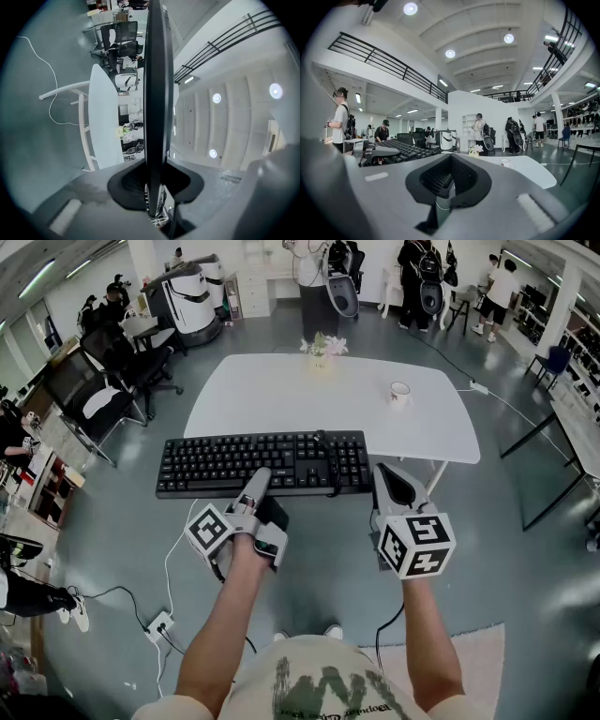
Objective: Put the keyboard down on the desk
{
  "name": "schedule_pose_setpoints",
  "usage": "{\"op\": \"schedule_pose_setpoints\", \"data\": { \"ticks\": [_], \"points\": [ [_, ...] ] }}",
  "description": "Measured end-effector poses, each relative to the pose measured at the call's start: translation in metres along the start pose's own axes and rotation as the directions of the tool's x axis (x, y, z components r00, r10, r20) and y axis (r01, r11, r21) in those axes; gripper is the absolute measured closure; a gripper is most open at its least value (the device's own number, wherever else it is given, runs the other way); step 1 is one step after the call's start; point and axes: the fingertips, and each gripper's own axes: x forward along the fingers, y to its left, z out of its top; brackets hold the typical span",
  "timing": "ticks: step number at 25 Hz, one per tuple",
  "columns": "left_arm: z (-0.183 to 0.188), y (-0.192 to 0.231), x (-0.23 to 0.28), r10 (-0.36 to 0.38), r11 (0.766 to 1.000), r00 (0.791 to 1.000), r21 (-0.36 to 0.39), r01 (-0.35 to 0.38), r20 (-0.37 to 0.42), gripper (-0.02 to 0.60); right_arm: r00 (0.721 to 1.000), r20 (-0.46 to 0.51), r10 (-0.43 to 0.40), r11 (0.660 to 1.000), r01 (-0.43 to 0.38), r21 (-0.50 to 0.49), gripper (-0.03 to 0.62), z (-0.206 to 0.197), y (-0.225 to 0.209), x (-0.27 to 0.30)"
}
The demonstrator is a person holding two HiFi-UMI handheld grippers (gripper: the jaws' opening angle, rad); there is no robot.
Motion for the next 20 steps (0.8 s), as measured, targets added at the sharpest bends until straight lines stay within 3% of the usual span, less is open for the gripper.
{"op": "schedule_pose_setpoints", "data": {
  "ticks": [10, 16, 20],
  "points": [
    [-0.001, 0.014, 0.006, 0.01, 1.0, 1.0, 0.0, -0.01, 0.003, 0.494, 1.0, -0.018, 0.011, 1.0, -0.011, 0.021, 0.595, -0.015, -0.008, 0.012],
    [-0.032, 0.018, 0.027, 0.011, 1.0, 1.0, 0.004, -0.011, 0.02, 0.494, 0.999, -0.021, 0.03, 0.999, -0.029, 0.013, 0.595, -0.017, -0.046, 0.007],
    [-0.032, 0.027, 0.033, 0.02, 1.0, 1.0, 0.007, -0.02, 0.019, 0.494, 0.999, -0.019, 0.037, 0.999, -0.037, 0.018, 0.595, -0.024, -0.051, 0.016]
  ]
}}
